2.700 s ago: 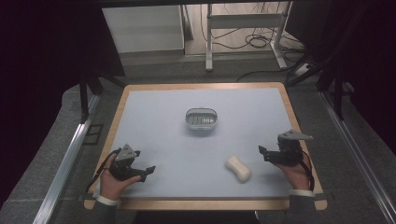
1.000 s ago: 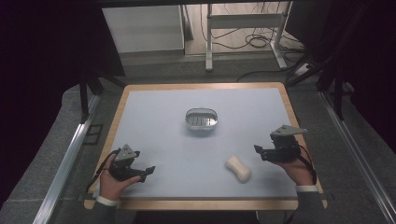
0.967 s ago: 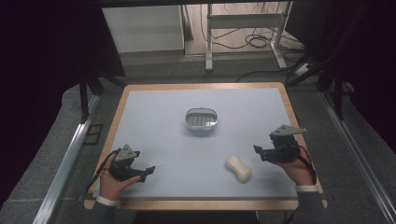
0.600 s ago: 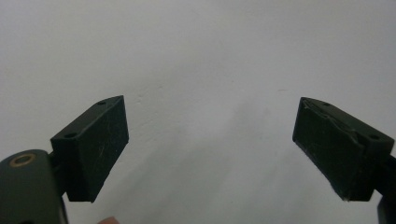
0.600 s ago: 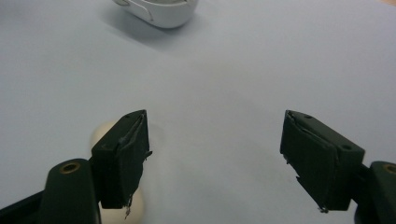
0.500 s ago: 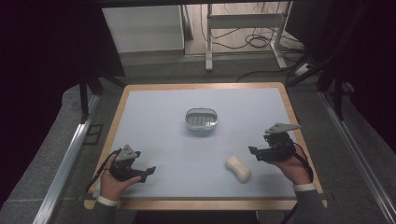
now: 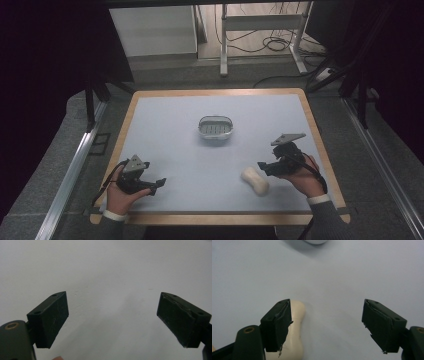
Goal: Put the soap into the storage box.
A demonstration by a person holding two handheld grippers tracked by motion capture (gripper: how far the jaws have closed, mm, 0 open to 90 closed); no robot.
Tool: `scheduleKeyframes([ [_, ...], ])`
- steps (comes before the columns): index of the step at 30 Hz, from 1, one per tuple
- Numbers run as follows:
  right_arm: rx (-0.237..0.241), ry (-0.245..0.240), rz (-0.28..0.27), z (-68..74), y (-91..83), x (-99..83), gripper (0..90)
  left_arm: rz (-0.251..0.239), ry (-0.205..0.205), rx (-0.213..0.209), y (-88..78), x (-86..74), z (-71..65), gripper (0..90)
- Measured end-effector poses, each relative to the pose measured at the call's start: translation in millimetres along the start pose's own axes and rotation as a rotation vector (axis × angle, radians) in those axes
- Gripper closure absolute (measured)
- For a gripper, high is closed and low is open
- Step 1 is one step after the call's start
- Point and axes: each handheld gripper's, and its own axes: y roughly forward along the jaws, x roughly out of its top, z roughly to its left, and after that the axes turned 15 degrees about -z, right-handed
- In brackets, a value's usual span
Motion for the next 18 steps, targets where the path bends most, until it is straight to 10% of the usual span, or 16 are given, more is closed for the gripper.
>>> scheduleKeyframes([
  [18,0.047,-0.081,0.168,28.7,28.6,-11.5,25.0,-0.002,-0.001,-0.002,-1.0,0.2,-0.3,10.9],
])
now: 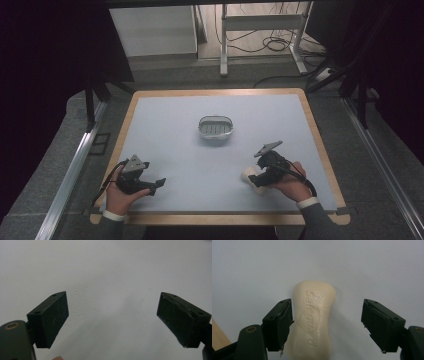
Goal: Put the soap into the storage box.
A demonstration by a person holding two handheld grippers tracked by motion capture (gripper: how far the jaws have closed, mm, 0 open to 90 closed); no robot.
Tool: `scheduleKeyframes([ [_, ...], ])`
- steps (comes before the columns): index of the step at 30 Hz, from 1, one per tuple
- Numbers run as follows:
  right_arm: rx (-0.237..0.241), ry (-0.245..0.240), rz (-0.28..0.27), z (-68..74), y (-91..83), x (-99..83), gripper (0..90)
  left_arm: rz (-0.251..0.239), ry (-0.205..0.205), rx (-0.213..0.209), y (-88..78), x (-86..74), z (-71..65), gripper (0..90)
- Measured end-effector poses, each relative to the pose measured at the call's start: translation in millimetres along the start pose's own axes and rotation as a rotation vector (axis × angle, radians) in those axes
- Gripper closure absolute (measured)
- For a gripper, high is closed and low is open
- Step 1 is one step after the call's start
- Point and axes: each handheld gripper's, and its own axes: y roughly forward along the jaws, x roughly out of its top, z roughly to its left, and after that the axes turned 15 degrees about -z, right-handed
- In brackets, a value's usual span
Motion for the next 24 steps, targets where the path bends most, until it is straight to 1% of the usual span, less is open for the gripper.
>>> scheduleKeyframes([
  [2,0.002,-0.005,0.033,2.7,5.8,-0.8,25.0,0.001,0.000,0.000,0.5,-0.1,-0.2,10.9],
  [3,0.002,-0.005,0.033,2.7,5.8,-0.8,25.0,0.001,0.000,0.000,0.5,-0.1,-0.2,10.9],
  [5,0.001,-0.006,0.064,4.1,11.3,-0.6,25.0,0.000,-0.001,-0.001,0.3,-0.1,-0.2,10.9],
  [6,0.001,-0.006,0.064,4.1,11.3,-0.6,25.0,0.000,-0.001,-0.001,0.2,0.0,-0.2,10.9],
  [8,0.001,0.001,0.093,5.6,15.7,-0.2,25.6,-0.003,-0.002,0.000,-0.5,0.2,0.0,10.9],
  [11,0.000,0.006,0.106,7.2,18.0,-0.3,26.1,-0.004,-0.002,0.000,-0.8,0.2,0.3,10.9],
  [13,0.006,0.009,0.134,10.3,22.2,-0.6,29.1,-0.002,-0.002,-0.003,-0.1,0.0,-0.3,10.9],
  [14,0.006,0.009,0.134,10.3,22.2,-0.6,29.1,-0.002,-0.002,-0.003,-0.1,0.0,-0.3,10.9],
  [17,0.004,0.024,0.148,11.2,25.2,-1.9,32.8,-0.002,-0.002,-0.004,0.2,0.0,-0.6,10.9],
  [18,-0.003,0.021,0.157,12.0,27.4,-3.6,35.8,-0.003,-0.002,-0.004,0.0,0.1,-0.5,10.9],
  [20,-0.007,0.019,0.167,12.3,28.3,-4.2,37.2,-0.004,-0.003,-0.003,-0.3,0.2,-0.4,10.9],
  [22,0.005,0.016,0.169,12.9,29.9,-5.1,40.6,-0.005,-0.003,-0.004,-0.7,0.3,-0.4,10.9],
  [23,0.005,0.016,0.170,13.3,30.1,-5.1,40.9,-0.005,-0.003,-0.004,-0.8,0.4,-0.4,10.9],
  [24,0.009,0.017,0.169,13.4,29.8,-4.1,46.2,-0.006,-0.004,-0.004,-1.0,0.4,-0.5,10.9],
])
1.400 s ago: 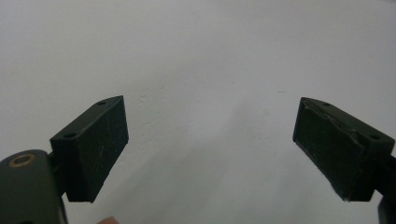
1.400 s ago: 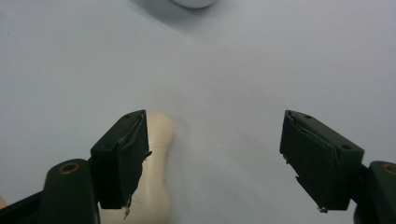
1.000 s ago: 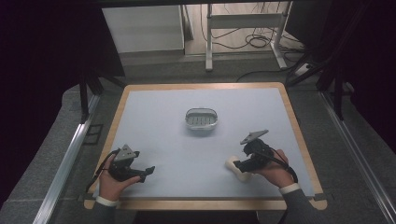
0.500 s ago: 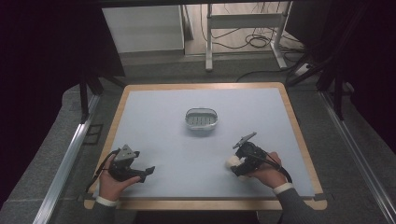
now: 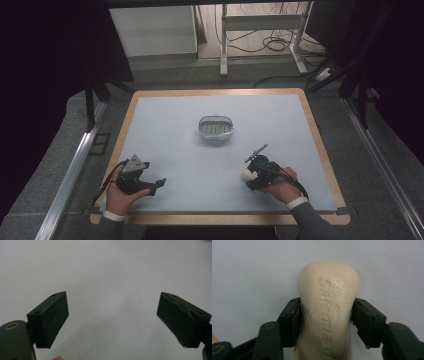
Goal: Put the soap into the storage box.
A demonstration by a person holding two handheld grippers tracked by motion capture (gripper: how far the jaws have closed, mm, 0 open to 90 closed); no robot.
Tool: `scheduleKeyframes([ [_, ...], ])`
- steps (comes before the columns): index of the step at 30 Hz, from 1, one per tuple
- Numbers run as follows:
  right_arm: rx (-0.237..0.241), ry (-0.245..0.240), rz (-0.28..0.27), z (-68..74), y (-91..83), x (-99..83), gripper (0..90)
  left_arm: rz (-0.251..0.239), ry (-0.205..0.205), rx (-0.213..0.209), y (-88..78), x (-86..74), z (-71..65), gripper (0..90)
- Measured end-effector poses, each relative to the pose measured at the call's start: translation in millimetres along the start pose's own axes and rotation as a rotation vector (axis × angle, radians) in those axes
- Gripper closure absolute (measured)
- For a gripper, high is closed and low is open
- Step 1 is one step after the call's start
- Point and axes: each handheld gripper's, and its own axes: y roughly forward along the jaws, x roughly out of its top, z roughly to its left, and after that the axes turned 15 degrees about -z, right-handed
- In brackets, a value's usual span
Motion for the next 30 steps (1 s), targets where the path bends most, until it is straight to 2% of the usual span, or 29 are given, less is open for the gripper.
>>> scheduleKeyframes([
  [5,0.006,-0.001,0.017,0.2,0.2,2.1,49.1,-0.001,0.000,-0.001,0.1,0.2,-0.3,10.9],
  [9,0.006,-0.019,0.018,0.8,-0.6,4.4,49.4,-0.001,0.001,0.001,-0.4,0.3,0.2,11.0],
  [11,0.024,-0.021,0.019,-0.8,-3.2,6.7,49.4,0.000,0.001,0.001,0.0,0.2,0.2,10.9],
  [15,0.026,-0.043,-0.009,-4.1,-12.4,14.8,49.4,-0.001,0.002,0.001,0.6,0.0,-0.5,11.0],
  [22,0.021,-0.046,-0.053,-11.1,-20.2,23.1,49.4,0.000,0.002,0.001,0.4,0.1,-0.2,10.9],
  [30,0.015,-0.056,-0.071,-14.5,-23.7,30.4,49.4,0.006,0.003,-0.003,1.9,-0.4,-0.6,11.0],
])
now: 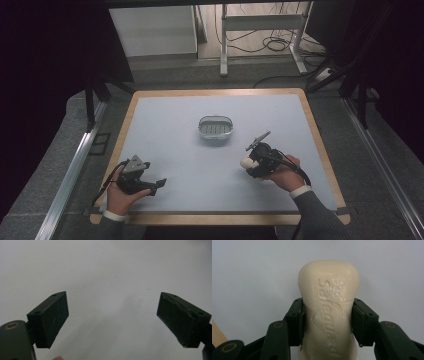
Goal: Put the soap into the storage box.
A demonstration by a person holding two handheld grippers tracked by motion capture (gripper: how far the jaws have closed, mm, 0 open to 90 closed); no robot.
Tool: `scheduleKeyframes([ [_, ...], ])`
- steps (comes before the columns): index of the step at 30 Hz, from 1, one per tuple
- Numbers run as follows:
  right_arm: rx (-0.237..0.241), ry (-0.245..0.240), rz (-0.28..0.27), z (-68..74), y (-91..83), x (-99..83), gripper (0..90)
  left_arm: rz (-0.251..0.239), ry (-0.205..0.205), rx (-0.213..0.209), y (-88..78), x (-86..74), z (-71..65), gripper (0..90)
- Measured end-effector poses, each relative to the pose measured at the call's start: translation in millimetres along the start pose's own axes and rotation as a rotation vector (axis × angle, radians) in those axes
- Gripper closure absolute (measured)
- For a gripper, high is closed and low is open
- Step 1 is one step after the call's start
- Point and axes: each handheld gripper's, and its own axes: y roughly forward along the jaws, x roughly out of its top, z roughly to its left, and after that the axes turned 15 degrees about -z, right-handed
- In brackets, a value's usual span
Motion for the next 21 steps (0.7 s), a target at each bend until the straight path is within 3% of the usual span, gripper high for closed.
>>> scheduleKeyframes([
  [21,-0.007,-0.055,-0.032,-9.4,3.3,23.9,49.4,0.002,0.000,-0.004,0.5,-0.2,-0.2,10.8],
])
